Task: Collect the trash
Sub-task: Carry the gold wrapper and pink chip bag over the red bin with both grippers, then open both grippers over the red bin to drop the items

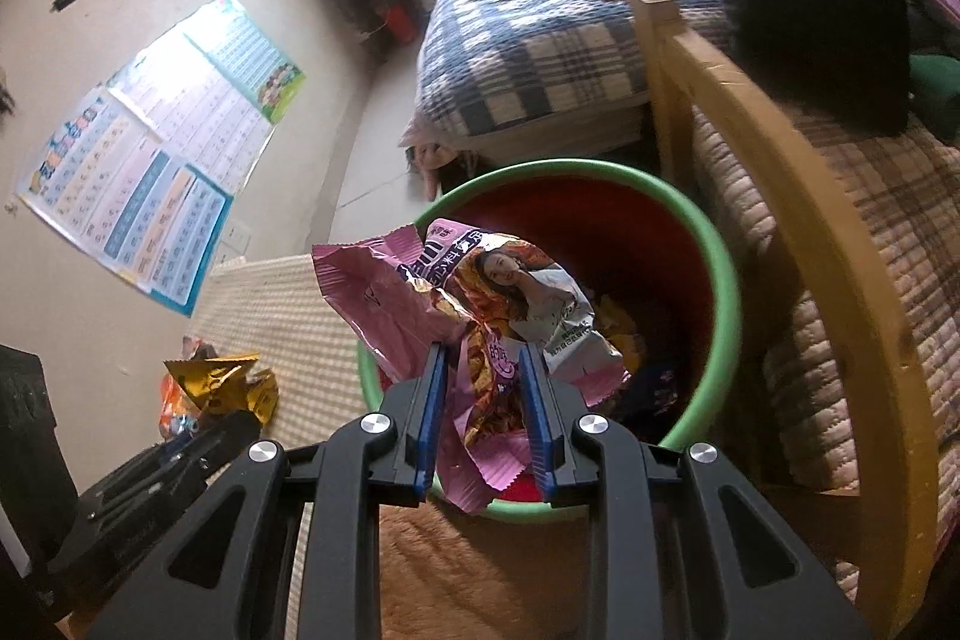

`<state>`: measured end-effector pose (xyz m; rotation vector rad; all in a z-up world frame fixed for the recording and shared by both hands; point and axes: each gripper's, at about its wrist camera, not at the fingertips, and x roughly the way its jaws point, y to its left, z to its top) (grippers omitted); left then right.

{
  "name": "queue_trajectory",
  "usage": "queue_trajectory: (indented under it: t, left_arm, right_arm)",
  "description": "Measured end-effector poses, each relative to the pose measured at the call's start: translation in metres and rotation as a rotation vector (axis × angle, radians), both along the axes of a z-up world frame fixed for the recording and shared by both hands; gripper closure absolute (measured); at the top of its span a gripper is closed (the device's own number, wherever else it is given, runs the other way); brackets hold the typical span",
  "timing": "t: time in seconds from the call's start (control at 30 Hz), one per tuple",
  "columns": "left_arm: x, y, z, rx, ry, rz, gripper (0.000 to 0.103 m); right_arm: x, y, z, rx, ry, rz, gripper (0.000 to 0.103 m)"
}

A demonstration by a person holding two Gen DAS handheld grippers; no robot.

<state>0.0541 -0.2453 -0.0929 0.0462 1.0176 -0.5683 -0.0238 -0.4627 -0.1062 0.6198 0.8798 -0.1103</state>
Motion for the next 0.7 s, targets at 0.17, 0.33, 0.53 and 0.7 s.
queue_trajectory:
  t: [0.17, 0.33, 0.53, 0.7]
  left_arm:
    - [0.003, -0.021, -0.006, 0.004, 0.021, -0.036, 0.075]
    - [0.007, -0.042, -0.01, 0.03, 0.016, -0.073, 0.075]
    - [0.007, -0.058, -0.01, 0.032, 0.007, -0.105, 0.074]
    - [0.006, -0.06, -0.01, 0.003, -0.006, -0.105, 0.031]
  right_arm:
    - [-0.005, -0.014, -0.004, 0.013, 0.008, -0.041, 0.078]
    - [-0.006, -0.022, -0.005, 0.007, 0.004, -0.054, 0.078]
    - [-0.007, -0.031, 0.0, -0.013, -0.007, -0.073, 0.078]
    - [-0.009, -0.032, -0.001, -0.032, 0.006, -0.086, 0.065]
